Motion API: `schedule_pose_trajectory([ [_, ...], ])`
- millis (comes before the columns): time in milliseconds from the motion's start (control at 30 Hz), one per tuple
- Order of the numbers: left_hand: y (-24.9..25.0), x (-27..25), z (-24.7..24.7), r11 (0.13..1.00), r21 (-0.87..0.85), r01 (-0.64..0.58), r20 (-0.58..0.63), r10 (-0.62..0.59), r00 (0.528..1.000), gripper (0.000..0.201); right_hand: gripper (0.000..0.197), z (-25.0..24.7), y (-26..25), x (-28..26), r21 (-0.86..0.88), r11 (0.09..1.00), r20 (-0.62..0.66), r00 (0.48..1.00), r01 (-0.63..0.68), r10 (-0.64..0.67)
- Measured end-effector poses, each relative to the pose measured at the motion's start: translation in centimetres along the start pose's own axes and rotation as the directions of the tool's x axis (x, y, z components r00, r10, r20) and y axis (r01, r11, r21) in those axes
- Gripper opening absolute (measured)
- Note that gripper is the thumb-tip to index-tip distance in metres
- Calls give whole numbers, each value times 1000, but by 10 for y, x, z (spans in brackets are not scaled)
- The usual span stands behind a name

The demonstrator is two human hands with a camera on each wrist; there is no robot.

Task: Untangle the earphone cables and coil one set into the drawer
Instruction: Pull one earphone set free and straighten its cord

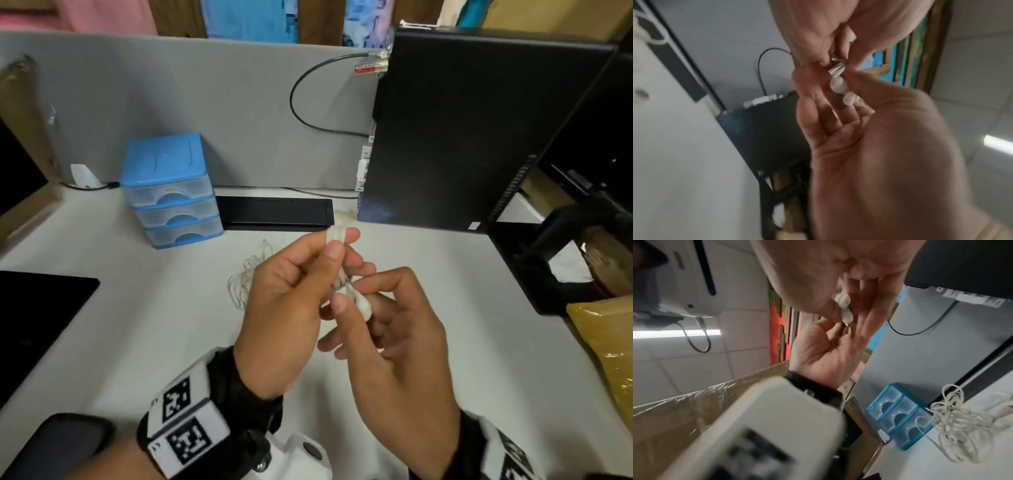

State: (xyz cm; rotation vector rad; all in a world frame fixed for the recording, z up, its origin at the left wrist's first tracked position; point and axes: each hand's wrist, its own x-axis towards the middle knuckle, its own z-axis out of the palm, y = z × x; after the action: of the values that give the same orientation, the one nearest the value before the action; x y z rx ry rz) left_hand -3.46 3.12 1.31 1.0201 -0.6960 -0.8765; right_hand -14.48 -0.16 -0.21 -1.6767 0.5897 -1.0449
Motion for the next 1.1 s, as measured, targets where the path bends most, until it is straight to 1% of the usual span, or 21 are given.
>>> schedule_pose_trajectory([
  [33, 0, -1, 3, 996, -60, 71, 10, -71, 997, 17, 13, 0, -2, 0, -31, 998, -18, 999, 51, -52],
  [100, 0, -1, 6, 955, -195, 224, 14, -226, 974, 21, 10, -1, -3, 0, -121, 985, 12, 992, 122, -122],
  [133, -2, -1, 6, 929, -248, 273, 3, -281, 960, 23, 6, -2, -3, 0, -155, 979, 48, 991, 128, -122],
  [167, -3, 1, 5, 906, -287, 312, -10, -329, 944, 23, 7, -2, -2, 0, -187, 975, 95, 990, 122, -106],
  [233, -6, 5, 1, 858, -347, 378, -21, -410, 912, 24, 22, -2, -1, 0, -282, 949, 207, 975, 138, -80],
  [300, -10, 10, -3, 821, -383, 424, -27, -468, 883, 26, 30, -1, 2, 0, -358, 919, 279, 958, 166, -64],
  [333, -12, 12, -4, 811, -383, 442, -33, -490, 871, 28, 30, -1, 3, 0, -371, 913, 304, 951, 169, -52],
  [400, -19, 13, -5, 797, -383, 468, -57, -526, 849, 30, 25, -4, 6, 1, -416, 891, 356, 934, 183, -25],
  [467, -26, 14, -7, 784, -390, 483, -106, -559, 822, 28, 21, -5, 5, 2, -464, 853, 433, 901, 238, -16],
  [500, -29, 15, -8, 769, -402, 498, -114, -582, 806, 27, 19, -5, 4, 3, -458, 852, 460, 888, 252, -15],
  [533, -33, 16, -10, 753, -416, 509, -117, -600, 792, 29, 17, -6, 3, 4, -440, 863, 458, 888, 250, -23],
  [567, -37, 17, -12, 746, -429, 510, -120, -607, 786, 34, 14, -7, 2, 4, -424, 873, 419, 907, 241, -46],
  [600, -40, 19, -14, 746, -434, 504, -133, -607, 784, 38, 12, -8, 3, 6, -423, 876, 345, 935, 233, -82],
  [667, -42, 22, -15, 767, -432, 473, -178, -587, 790, 36, 10, -13, 9, 10, -489, 847, 186, 974, 208, -132],
  [733, -41, 24, -14, 795, -419, 440, -212, -556, 803, 37, 17, -18, 17, 15, -593, 792, 123, 988, 147, -92],
  [767, -40, 24, -12, 807, -408, 428, -219, -542, 811, 38, 21, -19, 22, 18, -616, 781, 128, 991, 105, -32],
  [800, -39, 24, -11, 819, -394, 417, -223, -526, 821, 40, 22, -20, 27, 20, -599, 799, 143, 988, 47, 49],
  [867, -39, 23, -10, 847, -356, 394, -238, -490, 839, 39, 16, -20, 33, 24, -451, 888, 188, 964, -87, 190],
  [900, -38, 23, -9, 859, -336, 386, -249, -476, 843, 39, 14, -19, 33, 24, -373, 918, 207, 953, -132, 221],
  [967, -38, 22, -9, 880, -294, 374, -263, -451, 853, 39, 13, -18, 32, 24, -291, 943, 212, 951, -158, 225],
  [1100, -41, 20, -9, 892, -251, 375, -247, -434, 866, 40, 16, -17, 32, 24, -224, 962, 172, 965, -157, 198],
])
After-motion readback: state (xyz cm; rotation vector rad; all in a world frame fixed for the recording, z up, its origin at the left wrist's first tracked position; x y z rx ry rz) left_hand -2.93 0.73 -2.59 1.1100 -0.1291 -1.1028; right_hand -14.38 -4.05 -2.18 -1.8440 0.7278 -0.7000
